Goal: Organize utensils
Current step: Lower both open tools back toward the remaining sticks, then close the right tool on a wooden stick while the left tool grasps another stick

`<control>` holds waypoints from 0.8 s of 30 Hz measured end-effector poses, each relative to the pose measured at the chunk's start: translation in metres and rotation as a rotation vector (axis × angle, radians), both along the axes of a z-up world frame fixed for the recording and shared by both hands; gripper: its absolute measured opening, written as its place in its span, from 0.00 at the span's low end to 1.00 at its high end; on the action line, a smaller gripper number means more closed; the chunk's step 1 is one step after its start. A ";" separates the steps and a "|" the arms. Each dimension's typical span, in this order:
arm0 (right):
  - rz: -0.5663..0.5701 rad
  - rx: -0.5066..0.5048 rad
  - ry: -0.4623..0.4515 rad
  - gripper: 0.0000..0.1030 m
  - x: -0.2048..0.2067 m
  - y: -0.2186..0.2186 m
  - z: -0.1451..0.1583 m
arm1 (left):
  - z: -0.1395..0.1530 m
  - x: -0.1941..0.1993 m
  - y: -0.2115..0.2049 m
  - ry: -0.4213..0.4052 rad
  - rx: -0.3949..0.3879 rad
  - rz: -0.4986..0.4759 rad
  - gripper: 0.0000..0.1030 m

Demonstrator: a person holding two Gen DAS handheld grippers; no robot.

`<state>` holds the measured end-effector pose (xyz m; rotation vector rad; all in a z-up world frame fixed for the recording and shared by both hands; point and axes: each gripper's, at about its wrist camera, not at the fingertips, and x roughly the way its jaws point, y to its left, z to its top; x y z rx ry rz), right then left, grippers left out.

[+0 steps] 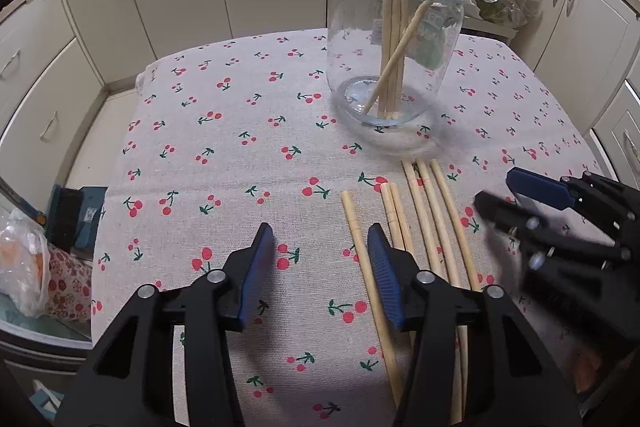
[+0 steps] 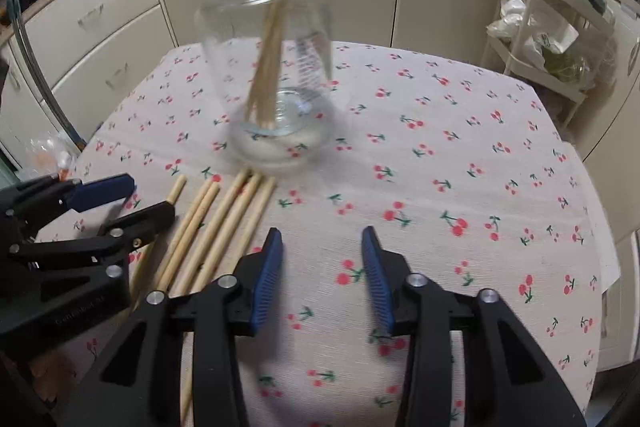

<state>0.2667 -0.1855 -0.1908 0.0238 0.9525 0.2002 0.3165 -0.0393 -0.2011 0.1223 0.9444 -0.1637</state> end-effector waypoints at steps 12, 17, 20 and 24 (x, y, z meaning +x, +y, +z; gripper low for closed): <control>0.095 0.109 0.008 0.31 0.000 0.019 0.001 | 0.000 0.004 -0.002 0.011 -0.011 -0.005 0.44; 0.103 0.007 0.023 0.25 0.000 0.018 0.005 | 0.001 0.005 -0.002 0.014 -0.010 -0.007 0.44; 0.108 -0.009 0.022 0.21 0.003 0.018 0.003 | 0.000 0.005 -0.004 0.011 0.003 -0.011 0.44; 0.142 -0.035 0.005 0.15 0.000 0.023 0.001 | 0.000 0.006 -0.011 0.012 0.005 -0.024 0.40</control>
